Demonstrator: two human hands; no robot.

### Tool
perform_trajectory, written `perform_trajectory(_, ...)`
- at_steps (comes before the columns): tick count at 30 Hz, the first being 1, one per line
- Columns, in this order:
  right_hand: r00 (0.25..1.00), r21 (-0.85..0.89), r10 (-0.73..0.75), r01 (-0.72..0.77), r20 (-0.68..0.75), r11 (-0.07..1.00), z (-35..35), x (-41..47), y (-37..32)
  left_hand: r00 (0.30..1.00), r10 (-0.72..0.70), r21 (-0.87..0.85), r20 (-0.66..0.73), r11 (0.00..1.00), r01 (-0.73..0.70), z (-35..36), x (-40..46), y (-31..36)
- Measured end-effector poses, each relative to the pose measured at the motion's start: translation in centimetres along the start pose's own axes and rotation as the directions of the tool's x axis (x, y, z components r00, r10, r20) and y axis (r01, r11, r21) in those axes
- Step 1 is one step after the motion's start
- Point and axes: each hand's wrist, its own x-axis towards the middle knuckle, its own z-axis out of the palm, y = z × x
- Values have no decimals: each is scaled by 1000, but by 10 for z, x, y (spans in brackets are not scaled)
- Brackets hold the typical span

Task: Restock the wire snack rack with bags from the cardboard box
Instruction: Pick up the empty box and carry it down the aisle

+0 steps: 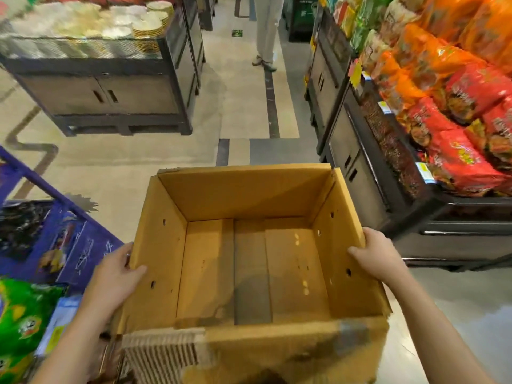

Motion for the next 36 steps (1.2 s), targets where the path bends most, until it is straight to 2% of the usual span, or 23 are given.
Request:
perform_trajectory(7, 1000, -21, 10, -10, -19, 1000, 1, 153, -86, 999, -34, -55, -8, 998, 34, -5, 161, 59)
perform_trajectory(17, 990, 52, 101, -96, -99, 994, -29, 333, -205, 999, 42, 64, 18, 997, -43, -41, 396, 186)
perform_trajectory(28, 969, 167, 219, -199, -117, 966, -72, 539, -252, 980, 176, 164, 90, 968, -189, -4, 618, 360)
perform_trajectory(33, 943, 236, 301, -263, -142, 936, -98, 587, -261, 947, 268, 268, 178, 913, -309, 11, 704, 438)
perform_trajectory(36, 893, 333, 421, -353, -161, 875, -108, 598, -253, 904, 332, 308, 270, 860, -408, 36, 747, 495)
